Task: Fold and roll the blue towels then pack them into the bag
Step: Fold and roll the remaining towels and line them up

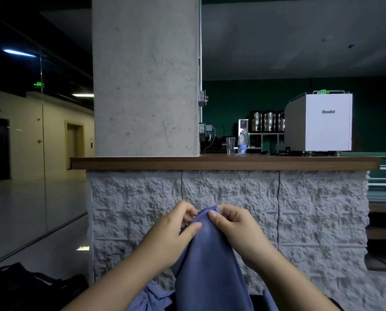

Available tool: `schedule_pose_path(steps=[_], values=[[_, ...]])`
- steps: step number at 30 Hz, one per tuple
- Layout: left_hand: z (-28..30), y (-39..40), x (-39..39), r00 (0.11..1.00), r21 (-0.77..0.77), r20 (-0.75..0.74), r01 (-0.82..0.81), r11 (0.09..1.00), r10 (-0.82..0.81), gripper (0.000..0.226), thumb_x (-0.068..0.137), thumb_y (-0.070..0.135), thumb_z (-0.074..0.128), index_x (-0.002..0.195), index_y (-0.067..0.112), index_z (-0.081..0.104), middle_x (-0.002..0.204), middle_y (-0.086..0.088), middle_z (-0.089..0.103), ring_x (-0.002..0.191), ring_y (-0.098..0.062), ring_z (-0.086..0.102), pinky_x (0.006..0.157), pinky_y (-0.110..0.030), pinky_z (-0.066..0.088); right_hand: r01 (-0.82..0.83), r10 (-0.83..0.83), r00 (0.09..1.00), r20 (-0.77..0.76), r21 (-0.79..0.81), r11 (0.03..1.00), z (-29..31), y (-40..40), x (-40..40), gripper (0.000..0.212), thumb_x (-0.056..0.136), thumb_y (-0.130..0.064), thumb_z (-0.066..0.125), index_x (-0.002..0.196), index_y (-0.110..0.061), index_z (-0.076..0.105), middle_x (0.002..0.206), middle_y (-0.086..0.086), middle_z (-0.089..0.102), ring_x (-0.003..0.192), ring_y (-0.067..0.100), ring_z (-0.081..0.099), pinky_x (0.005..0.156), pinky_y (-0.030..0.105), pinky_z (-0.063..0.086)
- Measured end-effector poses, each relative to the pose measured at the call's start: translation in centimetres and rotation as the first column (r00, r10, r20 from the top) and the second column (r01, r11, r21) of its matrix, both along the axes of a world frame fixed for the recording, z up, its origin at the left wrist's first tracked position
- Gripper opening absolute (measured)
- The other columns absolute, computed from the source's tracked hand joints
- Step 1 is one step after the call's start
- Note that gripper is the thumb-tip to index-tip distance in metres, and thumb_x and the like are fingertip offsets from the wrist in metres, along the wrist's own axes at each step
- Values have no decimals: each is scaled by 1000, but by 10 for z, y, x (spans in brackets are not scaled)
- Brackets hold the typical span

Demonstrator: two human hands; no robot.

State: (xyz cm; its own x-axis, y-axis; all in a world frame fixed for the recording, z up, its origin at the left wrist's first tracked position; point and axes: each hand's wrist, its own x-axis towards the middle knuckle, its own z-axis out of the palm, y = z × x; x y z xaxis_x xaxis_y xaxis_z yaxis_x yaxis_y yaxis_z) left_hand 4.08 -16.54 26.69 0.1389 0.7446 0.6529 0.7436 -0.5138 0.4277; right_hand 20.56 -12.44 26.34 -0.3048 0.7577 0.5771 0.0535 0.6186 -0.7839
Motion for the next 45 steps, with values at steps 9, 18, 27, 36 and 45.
schedule_pose_path(steps=[9, 18, 27, 36, 45], values=[[-8, 8, -39, 867, 82, -435, -230, 970, 243, 21, 95, 44, 43, 106, 32, 55, 107, 21, 52, 108, -3, 42, 101, -25, 32, 340, -340, 934, 112, 12, 940, 0, 23, 35, 38, 96, -23, 52, 61, -16, 41, 55, -3, 37, 53, 10, 32, 54, 28, 24], [-14, 16, -21, 982, 106, -150, -97, 990, 113, 15, 85, 17, 66, 99, 17, 73, 86, 11, 59, 81, -1, 53, 71, -3, 33, 469, -458, 865, 206, -6, 883, -29, 39, 45, 41, 97, -27, 51, 61, -16, 35, 52, -6, 30, 50, 10, 28, 51, 29, 18], [-78, 65, -28, 970, -311, -162, -223, 924, 180, 33, 84, 20, 68, 114, 20, 56, 106, 3, 50, 98, -13, 51, 85, -25, 40, 412, -332, 861, 385, -147, 899, -95, 68, 47, 35, 96, -29, 53, 67, -12, 43, 59, 0, 36, 51, 8, 31, 50, 25, 22], [-199, 125, -35, 945, -481, -250, -311, 820, 211, 39, 77, 29, 72, 54, 32, 41, 64, 5, 42, 65, -16, 45, 53, -29, 25, 553, -347, 749, 565, -243, 797, -213, 114, 44, 45, 93, -33, 58, 56, -15, 39, 51, -2, 37, 48, 10, 34, 47, 25, 22], [-246, 193, -31, 805, -586, 452, -57, 808, 384, 19, 85, 14, 65, 69, 21, 57, 52, 5, 64, 52, -20, 58, 57, -30, 44, 572, -451, 812, 369, -356, 739, -241, 171, 27, 32, 93, -28, 57, 66, -13, 58, 56, -4, 59, 59, 11, 52, 58, 27, 38]])
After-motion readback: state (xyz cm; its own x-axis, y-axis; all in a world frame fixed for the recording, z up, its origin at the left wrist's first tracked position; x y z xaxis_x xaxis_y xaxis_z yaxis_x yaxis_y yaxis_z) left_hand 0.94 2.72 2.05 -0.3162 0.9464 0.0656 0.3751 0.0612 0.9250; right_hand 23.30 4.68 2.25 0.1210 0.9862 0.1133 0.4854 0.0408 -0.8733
